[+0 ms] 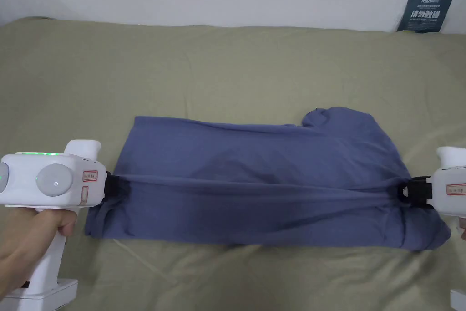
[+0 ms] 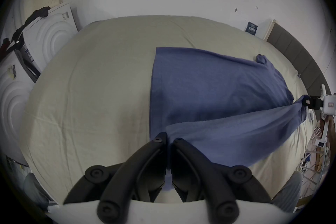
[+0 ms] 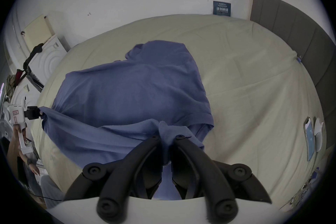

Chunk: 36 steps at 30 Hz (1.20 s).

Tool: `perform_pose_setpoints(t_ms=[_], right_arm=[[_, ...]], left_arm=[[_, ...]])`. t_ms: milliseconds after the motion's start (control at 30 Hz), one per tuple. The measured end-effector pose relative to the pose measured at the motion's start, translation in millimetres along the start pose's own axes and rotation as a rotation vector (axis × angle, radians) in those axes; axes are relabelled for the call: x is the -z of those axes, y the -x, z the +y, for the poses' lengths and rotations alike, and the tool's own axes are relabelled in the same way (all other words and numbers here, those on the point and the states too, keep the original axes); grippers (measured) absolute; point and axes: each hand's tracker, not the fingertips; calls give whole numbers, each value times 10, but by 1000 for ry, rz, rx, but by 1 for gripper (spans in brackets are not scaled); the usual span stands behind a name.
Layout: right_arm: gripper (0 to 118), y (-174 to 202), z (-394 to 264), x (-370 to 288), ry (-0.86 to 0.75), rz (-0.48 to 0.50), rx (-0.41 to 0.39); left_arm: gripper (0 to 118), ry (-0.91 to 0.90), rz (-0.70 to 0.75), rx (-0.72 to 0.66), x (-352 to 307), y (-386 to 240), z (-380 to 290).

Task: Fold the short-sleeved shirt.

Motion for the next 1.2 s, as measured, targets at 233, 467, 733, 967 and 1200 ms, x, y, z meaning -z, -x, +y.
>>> perform_pose_setpoints(t_ms=[233, 467, 733, 967, 1200], right_arm=[[105, -138, -16, 129, -23, 7, 140], [118, -184, -249, -119, -35, -53, 99], [1, -35, -723, -490, -83, -90, -8], [1, 13, -896, -517, -58, -45, 11], [1, 3, -897, -445, -38, -32, 13]], left_arm=[[82, 14, -12, -57, 148, 64, 35], [114, -14, 26, -43, -60, 179, -309], [0, -42, 8, -84, -588, 205, -617], [117, -29, 14, -136, -384, 198, -702], [110, 41, 33, -100, 494, 399, -552]])
